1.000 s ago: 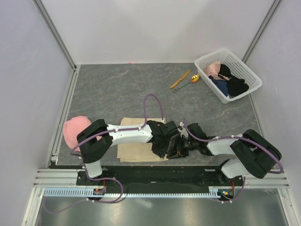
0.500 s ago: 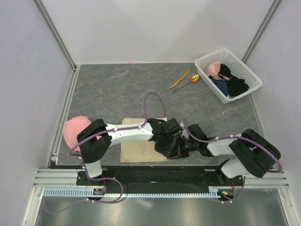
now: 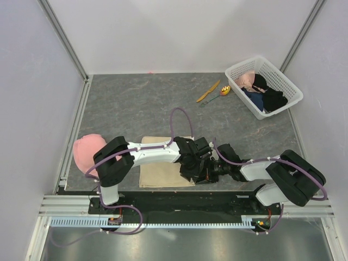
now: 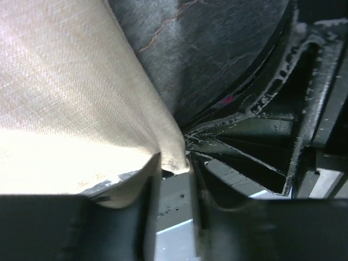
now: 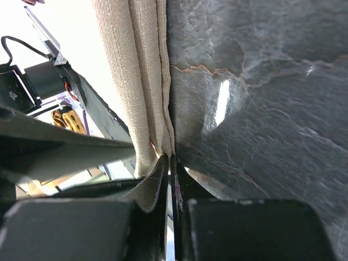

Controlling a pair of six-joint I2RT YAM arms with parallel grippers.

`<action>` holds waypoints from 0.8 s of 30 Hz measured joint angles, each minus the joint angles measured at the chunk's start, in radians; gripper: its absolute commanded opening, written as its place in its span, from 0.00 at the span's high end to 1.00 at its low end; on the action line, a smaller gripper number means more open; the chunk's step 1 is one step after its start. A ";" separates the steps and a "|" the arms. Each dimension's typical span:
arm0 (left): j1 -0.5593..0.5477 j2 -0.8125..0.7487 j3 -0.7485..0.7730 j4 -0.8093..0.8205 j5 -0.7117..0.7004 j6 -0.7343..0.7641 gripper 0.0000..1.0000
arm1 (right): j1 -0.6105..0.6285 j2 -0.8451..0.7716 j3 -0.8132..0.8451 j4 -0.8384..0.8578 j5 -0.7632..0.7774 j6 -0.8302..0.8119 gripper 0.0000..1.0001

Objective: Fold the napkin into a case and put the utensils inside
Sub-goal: Smooth out the lower triangle-folded napkin at the center of the board.

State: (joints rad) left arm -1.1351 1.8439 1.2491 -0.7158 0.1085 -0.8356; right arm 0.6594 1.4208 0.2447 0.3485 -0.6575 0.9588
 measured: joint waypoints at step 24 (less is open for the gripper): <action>0.460 -0.643 -0.426 -0.175 -0.010 0.071 0.62 | -0.041 -0.181 0.163 -0.417 0.040 -0.195 0.38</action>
State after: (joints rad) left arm -0.6754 1.2011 0.8230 -0.8909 0.0986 -0.7647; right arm 0.6186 1.2400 0.4076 -0.0685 -0.6174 0.7643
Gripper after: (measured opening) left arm 0.441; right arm 0.622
